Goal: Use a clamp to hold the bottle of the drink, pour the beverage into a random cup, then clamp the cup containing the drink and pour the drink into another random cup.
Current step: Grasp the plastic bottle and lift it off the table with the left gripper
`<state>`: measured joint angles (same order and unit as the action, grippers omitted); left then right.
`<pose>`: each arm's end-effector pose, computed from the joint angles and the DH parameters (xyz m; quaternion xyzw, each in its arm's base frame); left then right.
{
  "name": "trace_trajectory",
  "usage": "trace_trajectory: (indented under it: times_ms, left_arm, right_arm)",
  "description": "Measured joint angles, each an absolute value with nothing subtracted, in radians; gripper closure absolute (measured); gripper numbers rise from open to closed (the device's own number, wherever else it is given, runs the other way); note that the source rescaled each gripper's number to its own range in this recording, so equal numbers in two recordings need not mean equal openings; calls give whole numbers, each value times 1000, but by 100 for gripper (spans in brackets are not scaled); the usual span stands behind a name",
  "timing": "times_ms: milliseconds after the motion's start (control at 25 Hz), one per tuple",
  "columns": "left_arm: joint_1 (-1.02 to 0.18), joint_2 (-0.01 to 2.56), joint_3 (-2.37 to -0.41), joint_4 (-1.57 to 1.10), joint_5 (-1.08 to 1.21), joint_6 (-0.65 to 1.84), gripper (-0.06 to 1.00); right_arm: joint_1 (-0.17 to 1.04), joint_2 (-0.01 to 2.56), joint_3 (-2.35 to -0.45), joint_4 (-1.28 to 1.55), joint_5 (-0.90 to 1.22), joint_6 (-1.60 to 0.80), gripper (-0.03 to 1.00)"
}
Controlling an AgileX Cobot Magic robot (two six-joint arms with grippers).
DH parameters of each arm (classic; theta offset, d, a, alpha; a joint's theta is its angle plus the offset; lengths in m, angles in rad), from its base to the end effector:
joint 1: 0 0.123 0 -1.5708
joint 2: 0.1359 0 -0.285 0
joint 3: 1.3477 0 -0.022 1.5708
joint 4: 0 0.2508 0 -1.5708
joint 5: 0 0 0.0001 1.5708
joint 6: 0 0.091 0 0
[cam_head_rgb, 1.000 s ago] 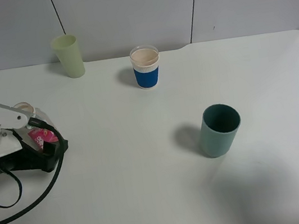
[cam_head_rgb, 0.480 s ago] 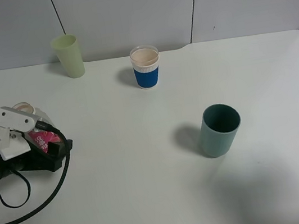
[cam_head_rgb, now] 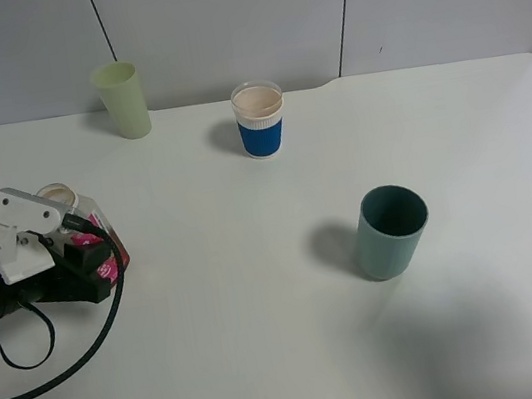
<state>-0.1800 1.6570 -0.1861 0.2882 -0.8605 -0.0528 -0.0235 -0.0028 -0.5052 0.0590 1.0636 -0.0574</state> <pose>0.2002 -0.0563 0.1126 0.1897 0.8466 -0.1046 0.4861 -0.0060 0.0048 0.2786 -0.0157 0.8514 0.0083 0.5242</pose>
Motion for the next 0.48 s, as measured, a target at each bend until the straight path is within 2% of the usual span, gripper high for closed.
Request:
trace_trajectory:
  times_ms: [480]
  left_arm:
    - [-209,1541,-184,171,-766,-67,94]
  right_arm:
    - [-24,-3,-505,59,1064,-57,33]
